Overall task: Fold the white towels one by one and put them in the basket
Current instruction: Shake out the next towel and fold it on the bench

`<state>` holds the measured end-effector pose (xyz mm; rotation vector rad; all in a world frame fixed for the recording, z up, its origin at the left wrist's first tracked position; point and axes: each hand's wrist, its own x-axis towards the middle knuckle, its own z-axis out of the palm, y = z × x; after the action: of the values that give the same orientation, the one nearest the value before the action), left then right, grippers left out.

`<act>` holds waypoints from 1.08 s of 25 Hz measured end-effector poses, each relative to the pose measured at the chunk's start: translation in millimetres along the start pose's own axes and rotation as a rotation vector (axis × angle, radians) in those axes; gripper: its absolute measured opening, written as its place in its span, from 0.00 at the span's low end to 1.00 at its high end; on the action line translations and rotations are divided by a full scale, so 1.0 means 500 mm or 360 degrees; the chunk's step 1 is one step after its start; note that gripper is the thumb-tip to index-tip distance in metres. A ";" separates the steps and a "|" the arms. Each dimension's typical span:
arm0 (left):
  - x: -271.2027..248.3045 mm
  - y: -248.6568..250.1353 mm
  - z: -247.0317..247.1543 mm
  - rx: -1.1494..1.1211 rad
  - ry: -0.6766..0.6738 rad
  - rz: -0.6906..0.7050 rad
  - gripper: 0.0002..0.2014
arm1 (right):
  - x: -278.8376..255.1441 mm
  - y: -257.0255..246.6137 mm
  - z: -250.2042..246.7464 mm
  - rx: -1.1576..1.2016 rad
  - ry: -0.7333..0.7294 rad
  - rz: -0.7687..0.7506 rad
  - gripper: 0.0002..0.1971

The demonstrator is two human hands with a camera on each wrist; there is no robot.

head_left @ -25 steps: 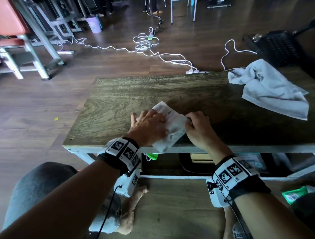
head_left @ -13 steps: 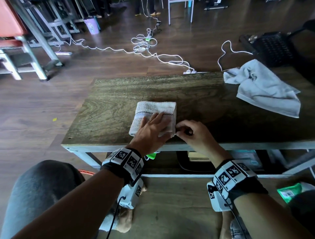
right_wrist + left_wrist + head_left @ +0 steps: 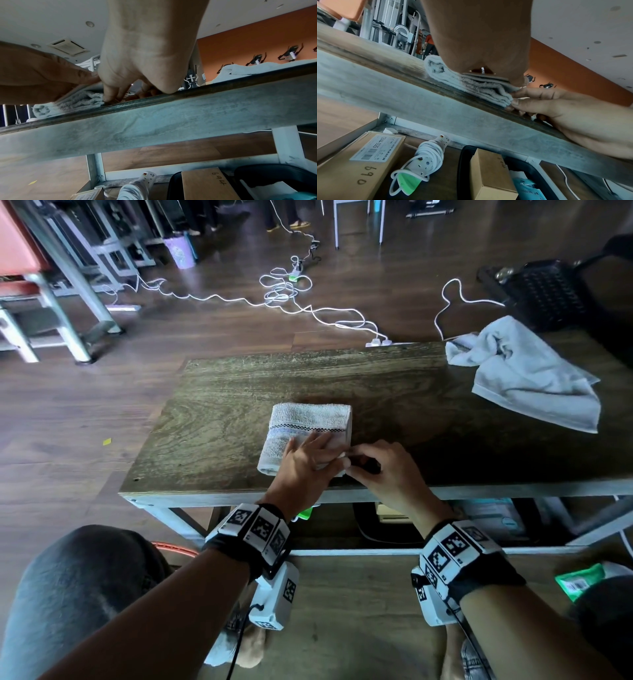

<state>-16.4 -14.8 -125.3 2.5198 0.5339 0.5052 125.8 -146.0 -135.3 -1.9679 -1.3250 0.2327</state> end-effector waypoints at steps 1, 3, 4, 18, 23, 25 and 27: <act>0.000 -0.003 0.003 0.0016 -0.0016 -0.0002 0.24 | 0.001 0.002 0.003 0.0001 0.0003 0.0000 0.23; 0.000 -0.004 0.005 0.0014 -0.0008 0.0017 0.22 | 0.003 0.002 0.003 0.0021 0.0016 0.0001 0.25; 0.000 -0.006 0.006 0.0048 -0.0002 0.0049 0.20 | 0.004 0.002 0.003 0.0030 0.0015 0.0003 0.25; 0.008 0.044 -0.042 -0.0327 0.0357 -0.0078 0.13 | 0.000 -0.015 -0.011 0.0194 0.0042 0.0126 0.08; 0.036 -0.009 -0.063 0.0475 0.0074 -0.0511 0.28 | 0.032 -0.102 0.008 -0.0053 0.0508 -0.0251 0.14; 0.024 -0.013 -0.046 0.0534 -0.0130 -0.0593 0.32 | 0.071 -0.145 0.042 -0.0182 0.0372 -0.0349 0.18; 0.011 -0.015 -0.037 0.0685 -0.0252 -0.0564 0.36 | 0.107 -0.165 0.082 -0.0194 0.0158 -0.0194 0.23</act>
<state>-22.3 1.0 -113.1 2.7379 1.0967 0.0578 68.7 -64.7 -97.1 -1.9630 -1.4168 -0.0041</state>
